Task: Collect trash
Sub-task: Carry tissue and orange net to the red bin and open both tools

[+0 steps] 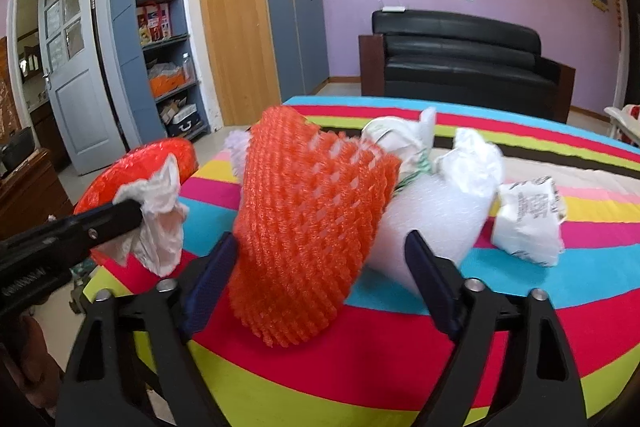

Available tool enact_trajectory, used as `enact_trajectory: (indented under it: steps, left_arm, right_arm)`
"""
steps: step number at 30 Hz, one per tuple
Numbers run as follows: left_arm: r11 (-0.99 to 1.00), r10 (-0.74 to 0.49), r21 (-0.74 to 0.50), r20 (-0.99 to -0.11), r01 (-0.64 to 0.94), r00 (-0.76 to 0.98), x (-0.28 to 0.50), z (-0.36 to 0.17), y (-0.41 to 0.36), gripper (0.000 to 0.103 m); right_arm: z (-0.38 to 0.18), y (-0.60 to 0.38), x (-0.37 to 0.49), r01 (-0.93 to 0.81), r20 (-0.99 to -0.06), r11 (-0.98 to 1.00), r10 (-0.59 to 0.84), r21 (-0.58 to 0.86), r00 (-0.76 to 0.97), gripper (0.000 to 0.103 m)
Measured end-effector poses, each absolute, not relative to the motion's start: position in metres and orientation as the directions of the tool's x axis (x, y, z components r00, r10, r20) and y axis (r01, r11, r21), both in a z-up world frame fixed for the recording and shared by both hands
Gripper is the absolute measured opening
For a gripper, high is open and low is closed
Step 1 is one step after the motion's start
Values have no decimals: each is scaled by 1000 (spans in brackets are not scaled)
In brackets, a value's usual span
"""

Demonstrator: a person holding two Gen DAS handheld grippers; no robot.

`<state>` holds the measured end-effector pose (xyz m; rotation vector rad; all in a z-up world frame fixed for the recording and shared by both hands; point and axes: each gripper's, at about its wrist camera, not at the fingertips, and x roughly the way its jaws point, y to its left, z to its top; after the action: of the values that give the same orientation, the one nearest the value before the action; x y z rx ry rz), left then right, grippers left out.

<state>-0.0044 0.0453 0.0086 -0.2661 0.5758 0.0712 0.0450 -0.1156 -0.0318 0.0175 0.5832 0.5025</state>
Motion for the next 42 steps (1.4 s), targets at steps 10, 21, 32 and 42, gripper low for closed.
enact_trajectory:
  steps: [10, 21, 32, 42]
  left_arm:
    - [953, 12, -247, -553, -178, 833, -18, 25, 71, 23]
    - [943, 138, -177, -561, -281, 816, -37, 65, 111, 23]
    - [913, 241, -160, -530, -375, 813, -9, 96, 168, 23]
    - [868, 316, -172, -532, -465, 786, 1, 88, 224, 23]
  right_arm:
    - [-25, -95, 37, -493, -526, 861, 480, 127, 702, 31]
    - [8, -94, 28, -505, -494, 851, 505, 147, 707, 31]
    - [39, -64, 47, -538, -469, 833, 529, 127, 707, 31]
    - [66, 11, 80, -619, -458, 776, 598, 122, 658, 31]
